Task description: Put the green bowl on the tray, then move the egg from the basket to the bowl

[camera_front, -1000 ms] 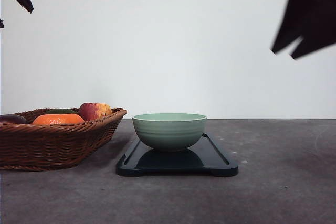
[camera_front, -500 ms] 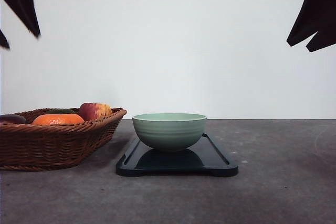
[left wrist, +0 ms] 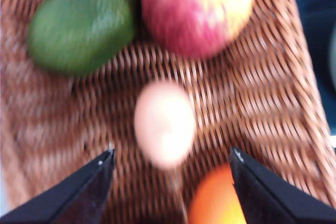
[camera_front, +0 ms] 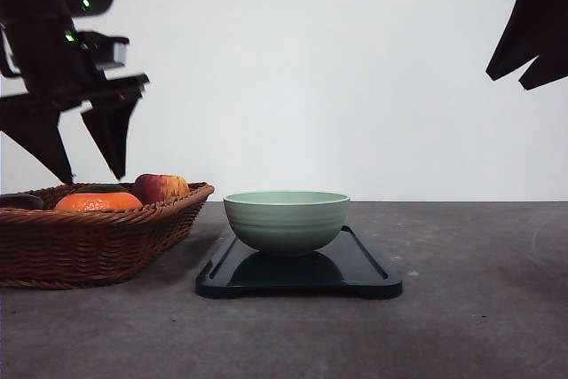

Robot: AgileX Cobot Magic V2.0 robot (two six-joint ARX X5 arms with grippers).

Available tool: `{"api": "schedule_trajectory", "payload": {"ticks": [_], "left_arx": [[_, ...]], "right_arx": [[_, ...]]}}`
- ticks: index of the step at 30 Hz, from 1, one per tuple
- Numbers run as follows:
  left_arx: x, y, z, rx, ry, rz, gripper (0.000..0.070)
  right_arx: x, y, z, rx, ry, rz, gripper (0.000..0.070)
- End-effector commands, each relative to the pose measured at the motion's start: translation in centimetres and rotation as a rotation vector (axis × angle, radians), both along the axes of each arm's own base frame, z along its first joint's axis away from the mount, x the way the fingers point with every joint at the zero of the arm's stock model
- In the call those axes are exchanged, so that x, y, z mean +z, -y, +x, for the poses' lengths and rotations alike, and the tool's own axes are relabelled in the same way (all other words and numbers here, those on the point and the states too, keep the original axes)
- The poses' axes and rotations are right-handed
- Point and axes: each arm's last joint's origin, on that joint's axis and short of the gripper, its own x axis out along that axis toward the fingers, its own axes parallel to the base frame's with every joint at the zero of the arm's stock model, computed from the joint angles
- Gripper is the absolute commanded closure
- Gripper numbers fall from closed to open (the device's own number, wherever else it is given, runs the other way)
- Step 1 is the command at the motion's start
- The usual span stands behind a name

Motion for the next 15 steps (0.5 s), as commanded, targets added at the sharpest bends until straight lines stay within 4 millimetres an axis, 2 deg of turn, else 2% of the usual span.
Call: {"api": "schedule_trajectory", "payload": {"ticks": [1,15], "left_arx": [[-0.1,0.4,1.0,-0.012,0.020,0.006,0.0255],[-3.7,1.0,3.3,-0.015,-0.009,0.014,0.0255]], "right_arx": [[0.1,-0.1,0.1,-0.004,-0.001,0.012,0.0448],[0.2,-0.1,0.1,-0.011,0.001,0.013,0.0448]]}}
